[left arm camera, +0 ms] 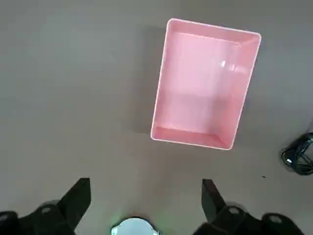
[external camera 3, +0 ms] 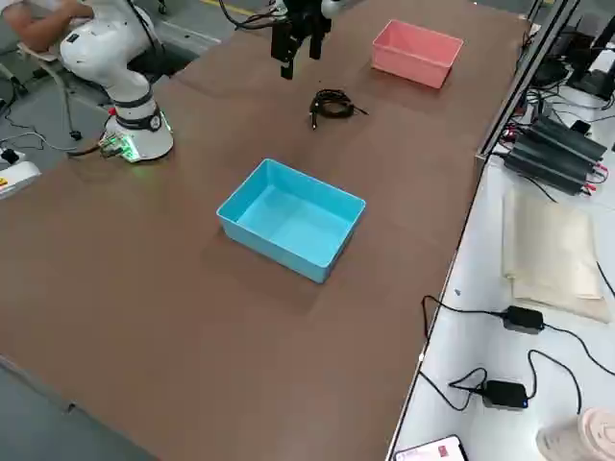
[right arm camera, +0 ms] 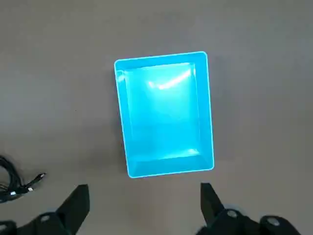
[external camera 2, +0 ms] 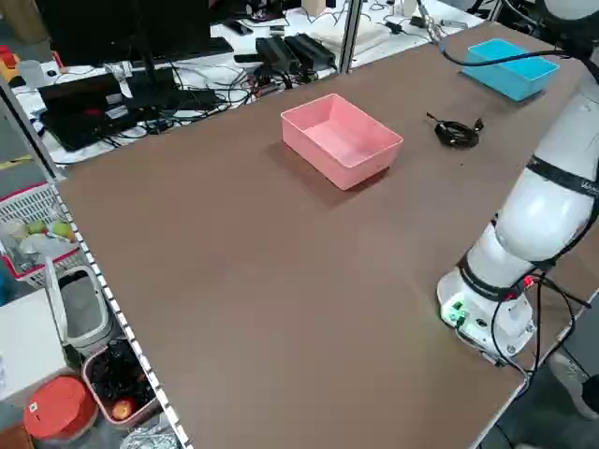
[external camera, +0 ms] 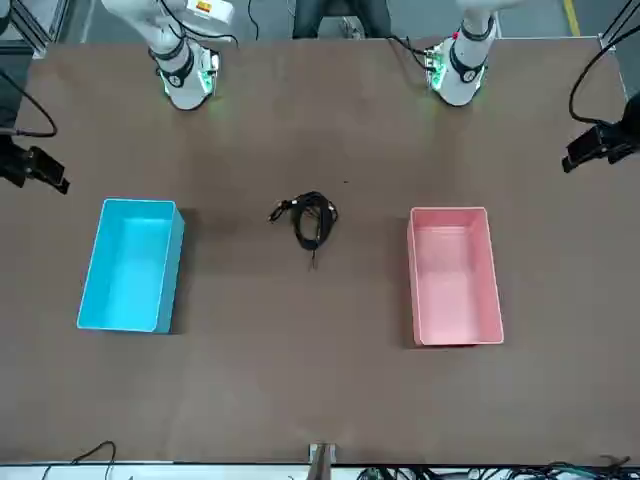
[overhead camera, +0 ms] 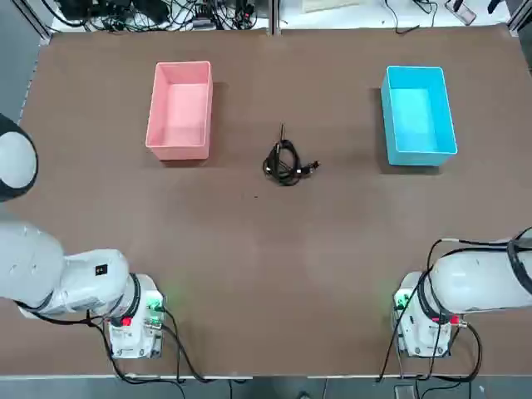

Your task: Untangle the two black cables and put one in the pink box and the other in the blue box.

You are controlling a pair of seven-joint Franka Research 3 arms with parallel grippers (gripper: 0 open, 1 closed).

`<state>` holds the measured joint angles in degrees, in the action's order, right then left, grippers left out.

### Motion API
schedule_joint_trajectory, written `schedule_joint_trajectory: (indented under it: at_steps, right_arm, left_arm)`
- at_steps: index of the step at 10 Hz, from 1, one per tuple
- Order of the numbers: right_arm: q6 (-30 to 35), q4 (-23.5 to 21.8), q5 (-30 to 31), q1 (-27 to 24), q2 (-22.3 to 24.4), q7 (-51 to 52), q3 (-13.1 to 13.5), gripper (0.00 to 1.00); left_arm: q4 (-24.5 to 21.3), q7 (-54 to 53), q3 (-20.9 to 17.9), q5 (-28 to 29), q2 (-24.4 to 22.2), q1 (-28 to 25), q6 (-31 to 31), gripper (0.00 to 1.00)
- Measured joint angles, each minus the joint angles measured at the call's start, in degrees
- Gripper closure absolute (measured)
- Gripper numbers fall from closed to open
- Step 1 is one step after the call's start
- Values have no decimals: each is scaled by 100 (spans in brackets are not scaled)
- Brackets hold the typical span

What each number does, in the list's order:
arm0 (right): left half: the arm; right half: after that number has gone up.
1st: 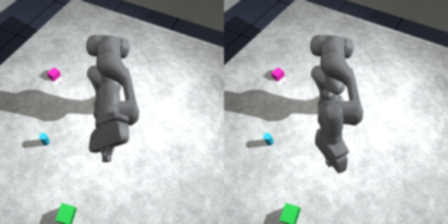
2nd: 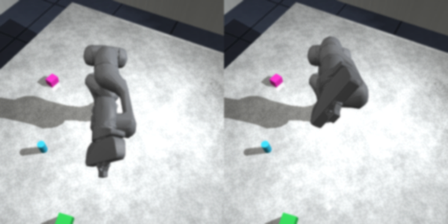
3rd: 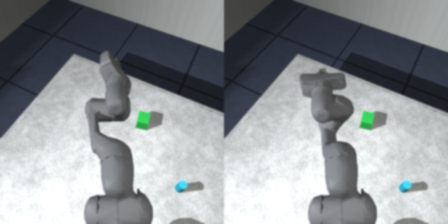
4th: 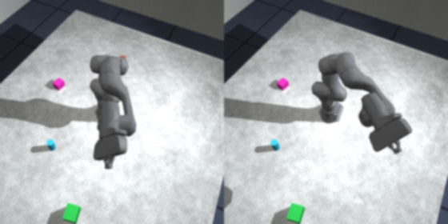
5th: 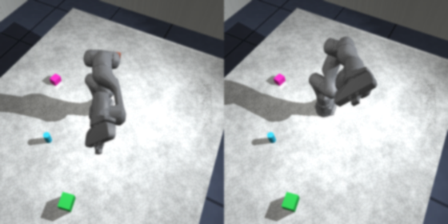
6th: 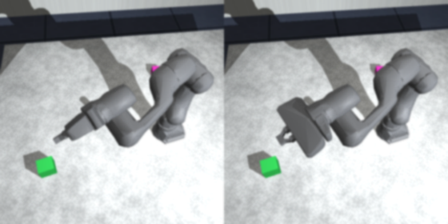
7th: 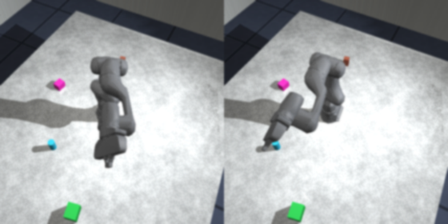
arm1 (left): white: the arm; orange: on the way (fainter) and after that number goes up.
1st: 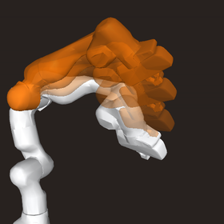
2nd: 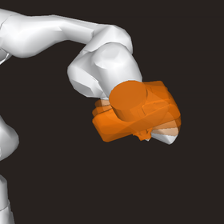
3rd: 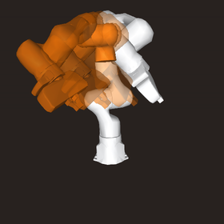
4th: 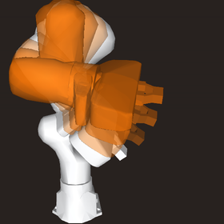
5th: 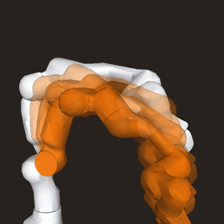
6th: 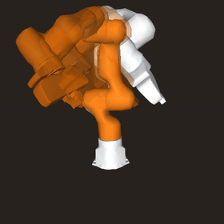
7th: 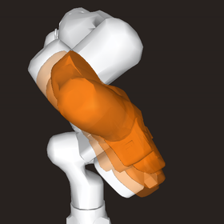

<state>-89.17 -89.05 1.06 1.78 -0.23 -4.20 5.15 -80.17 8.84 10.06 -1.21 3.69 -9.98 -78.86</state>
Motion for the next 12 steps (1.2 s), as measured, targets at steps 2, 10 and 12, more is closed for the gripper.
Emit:
schedule_joint_trajectory:
  at_steps: [2,10,12]
  right_arm:
    - [0,0,0,0,0,0,0,0]
    - [-120,-195,-37,0,-6,-7,-4,0]
    - [-421,-411,-148,7,-13,-239,-25,0]
  left_arm:
    - [1,0,5,0,0,-32,111,0]
    - [-54,2190,660,-252,557,801,-554,0]
    - [-74,3522,703,-2,972,1546,-822,0]
